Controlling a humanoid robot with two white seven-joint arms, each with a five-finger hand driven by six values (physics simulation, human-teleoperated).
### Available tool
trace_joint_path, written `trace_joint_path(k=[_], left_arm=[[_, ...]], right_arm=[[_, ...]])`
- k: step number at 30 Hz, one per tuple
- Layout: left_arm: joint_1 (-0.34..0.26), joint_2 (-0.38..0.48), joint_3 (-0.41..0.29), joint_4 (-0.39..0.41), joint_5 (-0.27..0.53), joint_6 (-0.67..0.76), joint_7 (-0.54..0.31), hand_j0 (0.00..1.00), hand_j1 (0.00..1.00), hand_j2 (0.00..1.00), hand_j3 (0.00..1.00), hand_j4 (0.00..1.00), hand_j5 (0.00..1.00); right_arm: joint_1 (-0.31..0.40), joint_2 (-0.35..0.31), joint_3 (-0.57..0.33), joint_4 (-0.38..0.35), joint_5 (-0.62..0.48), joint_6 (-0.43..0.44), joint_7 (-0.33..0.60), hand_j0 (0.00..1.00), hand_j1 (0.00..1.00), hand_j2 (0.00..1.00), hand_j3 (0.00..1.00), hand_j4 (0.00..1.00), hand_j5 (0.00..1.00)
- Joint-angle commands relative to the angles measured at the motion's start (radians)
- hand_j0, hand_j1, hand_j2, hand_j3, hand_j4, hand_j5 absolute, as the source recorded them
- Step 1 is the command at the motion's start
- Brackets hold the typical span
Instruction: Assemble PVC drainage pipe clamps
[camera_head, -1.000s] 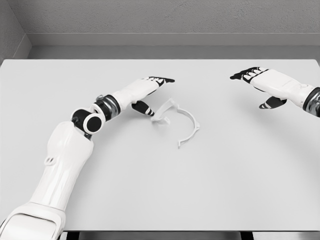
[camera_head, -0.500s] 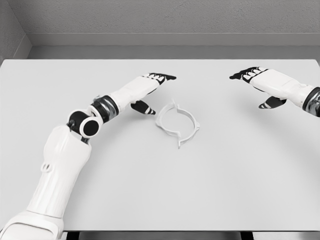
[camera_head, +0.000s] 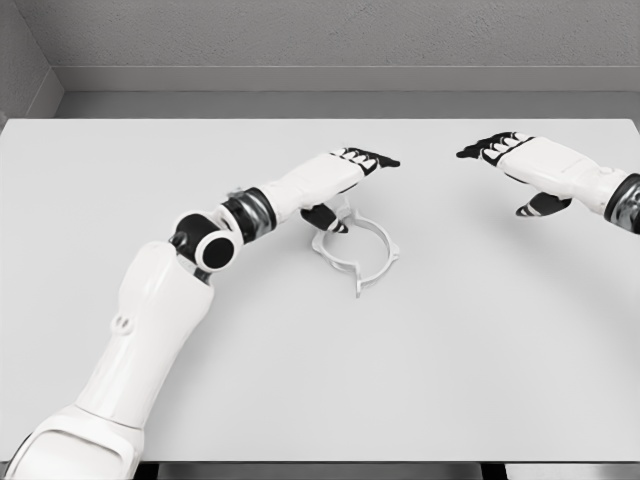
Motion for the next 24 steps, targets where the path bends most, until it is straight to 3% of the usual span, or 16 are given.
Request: trace_joint_path(k=[1, 8, 19, 24], left_arm=[[0.0, -0.001, -0.018, 0.04, 0.004, 0.003, 0.001, 1.0, 1.0, 1.0, 1.0, 1.0, 1.0], [0.003, -0.001, -0.01, 0.043, 0.004, 0.003, 0.001, 1.0, 1.0, 1.0, 1.0, 1.0, 1.0], [0.006, 0.085, -0.006, 0.031, 0.008, -0.004, 0.001, 1.0, 1.0, 1.0, 1.0, 1.0, 1.0], [0.009, 0.106, -0.001, -0.018, 0.009, -0.003, -0.001, 1.0, 1.0, 1.0, 1.0, 1.0, 1.0]], right_arm=[[0.0, -0.002, 0.0, -0.002, -0.004, 0.004, -0.001, 1.0, 1.0, 1.0, 1.0, 1.0, 1.0], [-0.002, -0.022, 0.0, 0.0, -0.004, 0.004, -0.001, 1.0, 1.0, 1.0, 1.0, 1.0, 1.0], [-0.003, -0.022, -0.002, 0.0, -0.005, 0.004, -0.001, 1.0, 1.0, 1.0, 1.0, 1.0, 1.0], [-0.003, -0.022, -0.002, 0.0, -0.005, 0.004, -0.001, 1.0, 1.0, 1.0, 1.0, 1.0, 1.0]])
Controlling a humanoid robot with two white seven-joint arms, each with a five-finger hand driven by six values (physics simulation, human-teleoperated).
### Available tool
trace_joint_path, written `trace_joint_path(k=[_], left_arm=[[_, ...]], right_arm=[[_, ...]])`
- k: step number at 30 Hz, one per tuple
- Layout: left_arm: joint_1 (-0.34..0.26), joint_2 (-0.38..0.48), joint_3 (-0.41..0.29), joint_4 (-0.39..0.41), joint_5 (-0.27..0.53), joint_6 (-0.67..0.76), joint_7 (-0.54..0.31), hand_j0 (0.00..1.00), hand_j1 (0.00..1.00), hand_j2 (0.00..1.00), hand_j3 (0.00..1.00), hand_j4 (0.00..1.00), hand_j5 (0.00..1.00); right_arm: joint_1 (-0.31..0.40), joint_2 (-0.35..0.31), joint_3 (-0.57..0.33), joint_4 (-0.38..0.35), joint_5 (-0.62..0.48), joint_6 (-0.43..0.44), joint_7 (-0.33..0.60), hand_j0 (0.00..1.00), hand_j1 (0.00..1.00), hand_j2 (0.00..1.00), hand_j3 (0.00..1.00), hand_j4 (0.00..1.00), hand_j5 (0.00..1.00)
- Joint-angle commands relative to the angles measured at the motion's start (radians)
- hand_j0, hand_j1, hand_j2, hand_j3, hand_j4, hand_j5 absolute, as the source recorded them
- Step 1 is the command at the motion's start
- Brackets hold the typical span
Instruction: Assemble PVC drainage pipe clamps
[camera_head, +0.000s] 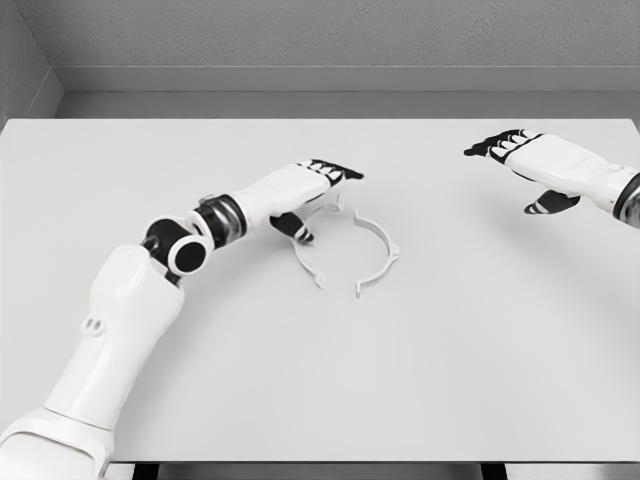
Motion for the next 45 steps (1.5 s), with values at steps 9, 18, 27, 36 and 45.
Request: trace_joint_path(k=[9, 18, 27, 36, 45], left_arm=[[0.032, 0.045, 0.061, -0.138, 0.011, 0.004, 0.0, 1.0, 1.0, 1.0, 1.0, 1.0, 1.0], [0.061, 0.056, 0.192, -0.054, 0.007, 0.007, 0.0, 1.0, 1.0, 1.0, 1.0, 1.0, 1.0], [0.061, 0.034, 0.092, -0.047, 0.008, -0.005, 0.0, 1.0, 1.0, 1.0, 1.0, 1.0, 1.0], [0.061, 0.025, 0.087, -0.043, 0.004, 0.003, 0.0, 1.0, 1.0, 1.0, 1.0, 1.0, 1.0], [0.057, -0.006, 0.06, -0.044, 0.004, 0.007, 0.0, 1.0, 1.0, 1.0, 1.0, 1.0, 1.0]], right_arm=[[0.002, -0.038, -0.002, -0.008, -0.007, -0.004, -0.004, 1.0, 1.0, 1.0, 1.0, 1.0, 1.0], [-0.009, -0.068, 0.008, -0.018, -0.007, 0.001, -0.002, 1.0, 1.0, 1.0, 1.0, 1.0, 1.0], [-0.011, -0.067, 0.013, -0.03, -0.005, -0.001, 0.003, 1.0, 1.0, 1.0, 1.0, 1.0, 1.0], [-0.008, -0.068, 0.013, -0.03, -0.005, 0.001, 0.003, 1.0, 1.0, 1.0, 1.0, 1.0, 1.0], [-0.008, -0.07, 0.011, -0.032, -0.005, 0.001, 0.003, 1.0, 1.0, 1.0, 1.0, 1.0, 1.0]])
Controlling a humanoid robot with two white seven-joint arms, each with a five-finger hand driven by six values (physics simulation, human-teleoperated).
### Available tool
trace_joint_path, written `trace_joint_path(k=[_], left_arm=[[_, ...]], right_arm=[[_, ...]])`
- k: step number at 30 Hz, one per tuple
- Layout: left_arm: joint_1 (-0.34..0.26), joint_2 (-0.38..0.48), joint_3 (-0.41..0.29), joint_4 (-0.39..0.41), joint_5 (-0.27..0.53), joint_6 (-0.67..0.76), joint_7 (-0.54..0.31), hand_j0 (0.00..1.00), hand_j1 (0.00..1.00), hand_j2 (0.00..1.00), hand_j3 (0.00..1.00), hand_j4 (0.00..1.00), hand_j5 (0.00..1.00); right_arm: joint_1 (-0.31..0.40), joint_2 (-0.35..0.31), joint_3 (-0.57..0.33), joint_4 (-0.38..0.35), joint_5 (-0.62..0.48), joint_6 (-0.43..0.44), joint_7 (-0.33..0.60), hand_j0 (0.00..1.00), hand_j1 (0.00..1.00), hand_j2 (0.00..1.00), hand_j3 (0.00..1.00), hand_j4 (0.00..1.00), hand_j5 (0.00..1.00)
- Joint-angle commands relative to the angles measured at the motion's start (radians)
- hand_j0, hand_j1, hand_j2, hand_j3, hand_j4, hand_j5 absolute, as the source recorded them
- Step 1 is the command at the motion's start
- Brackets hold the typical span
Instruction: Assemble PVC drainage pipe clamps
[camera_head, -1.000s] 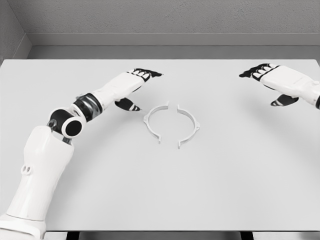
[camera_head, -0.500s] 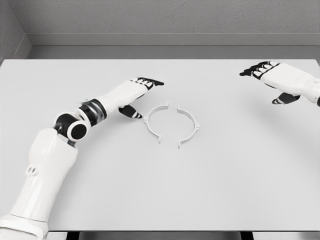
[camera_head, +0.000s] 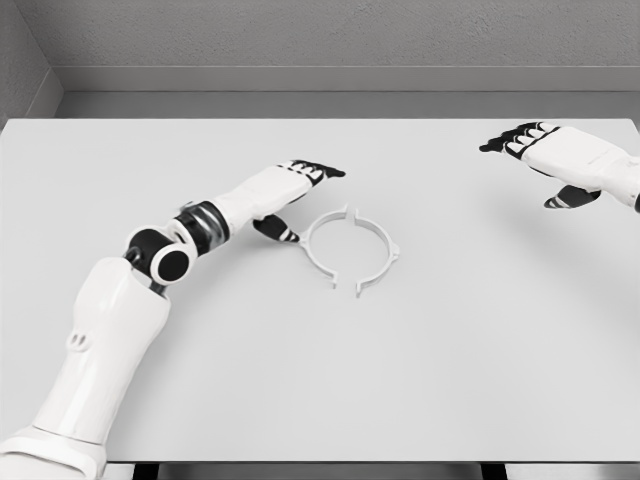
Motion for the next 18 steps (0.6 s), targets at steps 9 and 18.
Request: trace_joint_path(k=[9, 18], left_arm=[[-0.002, -0.005, 0.003, -0.003, 0.006, 0.004, 0.0, 1.0, 1.0, 1.0, 1.0, 1.0, 1.0], [-0.083, -0.002, 0.008, 0.102, 0.006, 0.005, 0.0, 1.0, 1.0, 1.0, 1.0, 1.0, 1.0]], right_arm=[[0.0, -0.001, -0.001, 0.0, -0.005, 0.002, -0.001, 1.0, 1.0, 1.0, 1.0, 1.0, 1.0], [0.009, -0.006, -0.001, -0.022, -0.005, 0.002, -0.001, 1.0, 1.0, 1.0, 1.0, 1.0, 1.0]])
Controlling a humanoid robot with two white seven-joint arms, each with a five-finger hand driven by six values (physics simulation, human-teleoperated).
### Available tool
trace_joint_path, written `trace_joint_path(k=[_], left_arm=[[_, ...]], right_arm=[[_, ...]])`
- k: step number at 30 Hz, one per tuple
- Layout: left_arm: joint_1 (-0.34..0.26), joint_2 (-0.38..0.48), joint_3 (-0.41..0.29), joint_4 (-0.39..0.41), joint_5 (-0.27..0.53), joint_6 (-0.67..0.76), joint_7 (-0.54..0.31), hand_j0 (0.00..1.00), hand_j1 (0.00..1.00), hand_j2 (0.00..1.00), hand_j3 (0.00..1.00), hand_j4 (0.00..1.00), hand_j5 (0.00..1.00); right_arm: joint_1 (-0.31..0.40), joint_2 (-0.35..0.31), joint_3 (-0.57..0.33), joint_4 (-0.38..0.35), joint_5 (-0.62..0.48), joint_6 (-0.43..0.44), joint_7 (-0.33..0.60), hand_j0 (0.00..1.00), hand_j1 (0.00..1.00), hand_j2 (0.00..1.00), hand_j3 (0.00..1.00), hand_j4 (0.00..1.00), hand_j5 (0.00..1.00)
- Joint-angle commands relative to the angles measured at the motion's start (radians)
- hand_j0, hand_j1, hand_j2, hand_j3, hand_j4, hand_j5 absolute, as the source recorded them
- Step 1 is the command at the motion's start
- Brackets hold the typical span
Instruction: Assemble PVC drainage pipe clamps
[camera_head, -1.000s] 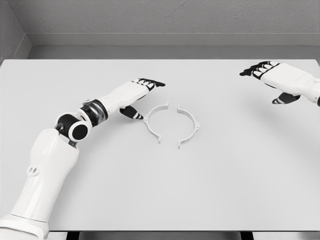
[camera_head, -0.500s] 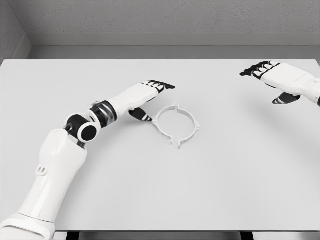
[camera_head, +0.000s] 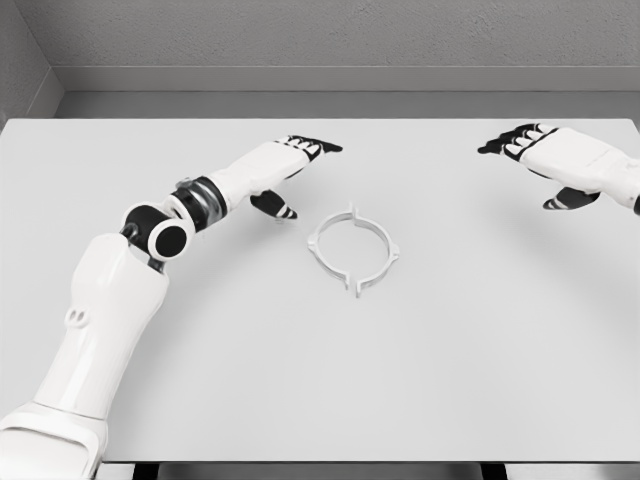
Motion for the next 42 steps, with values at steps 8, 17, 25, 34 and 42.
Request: trace_joint_path(k=[8, 17, 25, 34, 42], left_arm=[[-0.055, -0.046, -0.052, 0.141, 0.003, 0.0, 0.0, 1.0, 1.0, 1.0, 1.0, 1.0, 1.0], [-0.069, -0.059, -0.076, 0.174, 0.004, -0.003, 0.0, 1.0, 1.0, 1.0, 1.0, 1.0, 1.0], [-0.058, -0.061, -0.09, 0.149, 0.004, -0.01, 0.0, 1.0, 1.0, 1.0, 1.0, 1.0, 1.0], [-0.037, -0.059, -0.101, 0.097, 0.004, -0.005, 0.0, 1.0, 1.0, 1.0, 1.0, 1.0, 1.0], [-0.037, 0.071, -0.003, -0.017, 0.055, -0.037, -0.001, 1.0, 1.0, 1.0, 1.0, 1.0, 1.0]], right_arm=[[0.023, -0.032, 0.001, -0.057, -0.004, 0.002, 0.002, 1.0, 1.0, 1.0, 1.0, 1.0, 1.0], [0.008, -0.032, -0.006, -0.01, -0.003, 0.005, -0.003, 1.0, 1.0, 1.0, 1.0, 1.0, 1.0], [0.008, -0.032, -0.006, -0.011, -0.003, 0.005, -0.003, 1.0, 1.0, 1.0, 1.0, 1.0, 1.0], [0.009, -0.032, -0.008, -0.011, -0.003, 0.005, -0.003, 1.0, 1.0, 1.0, 1.0, 1.0, 1.0], [0.009, -0.032, -0.006, -0.015, -0.003, 0.005, -0.003, 1.0, 1.0, 1.0, 1.0, 1.0, 1.0]])
